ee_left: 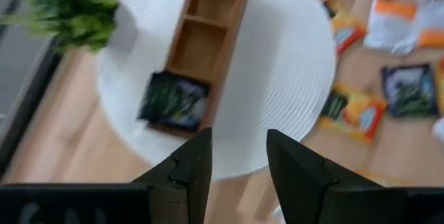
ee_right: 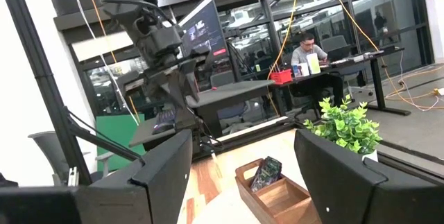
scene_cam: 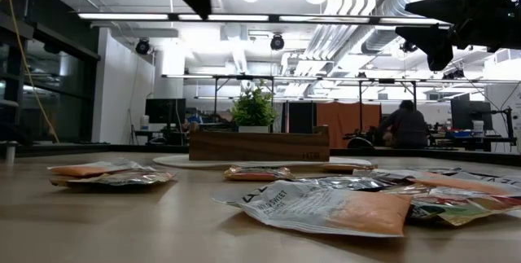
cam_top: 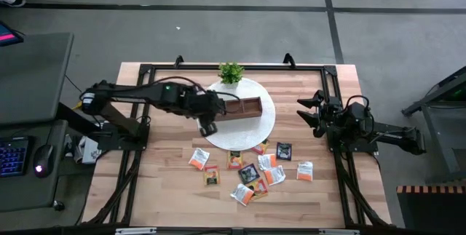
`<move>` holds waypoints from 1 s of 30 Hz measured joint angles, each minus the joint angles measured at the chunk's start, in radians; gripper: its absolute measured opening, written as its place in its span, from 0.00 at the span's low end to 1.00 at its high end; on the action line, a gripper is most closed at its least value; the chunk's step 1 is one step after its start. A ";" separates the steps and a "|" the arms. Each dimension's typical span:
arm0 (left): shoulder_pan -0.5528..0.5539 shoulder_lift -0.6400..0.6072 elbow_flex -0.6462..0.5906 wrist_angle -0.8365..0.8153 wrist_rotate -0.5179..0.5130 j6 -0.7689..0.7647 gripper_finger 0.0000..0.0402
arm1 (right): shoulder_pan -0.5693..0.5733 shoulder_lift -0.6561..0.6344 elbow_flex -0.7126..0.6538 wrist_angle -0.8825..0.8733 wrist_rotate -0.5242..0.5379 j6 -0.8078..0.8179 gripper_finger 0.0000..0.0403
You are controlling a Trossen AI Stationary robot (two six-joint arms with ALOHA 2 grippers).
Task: Pick & Place Tea
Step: Put the white orange tea bag into the middle section of the wooden organizer
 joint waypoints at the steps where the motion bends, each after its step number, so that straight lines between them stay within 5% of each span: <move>1: 0.000 -0.007 0.000 -0.021 -0.010 0.012 0.33 | 0.000 0.000 0.000 0.000 0.000 0.000 0.62; 10: -0.019 -0.071 -0.097 -0.070 0.056 0.010 0.33 | 0.000 0.000 0.000 -0.002 0.000 0.000 0.62; 24: -0.059 -0.214 -0.596 0.281 0.284 -0.143 0.33 | 0.000 0.000 0.000 -0.003 0.000 0.000 0.62; 30: -0.067 -0.222 -0.764 0.528 0.343 -0.333 0.34 | 0.000 0.000 0.000 -0.006 0.000 0.000 0.62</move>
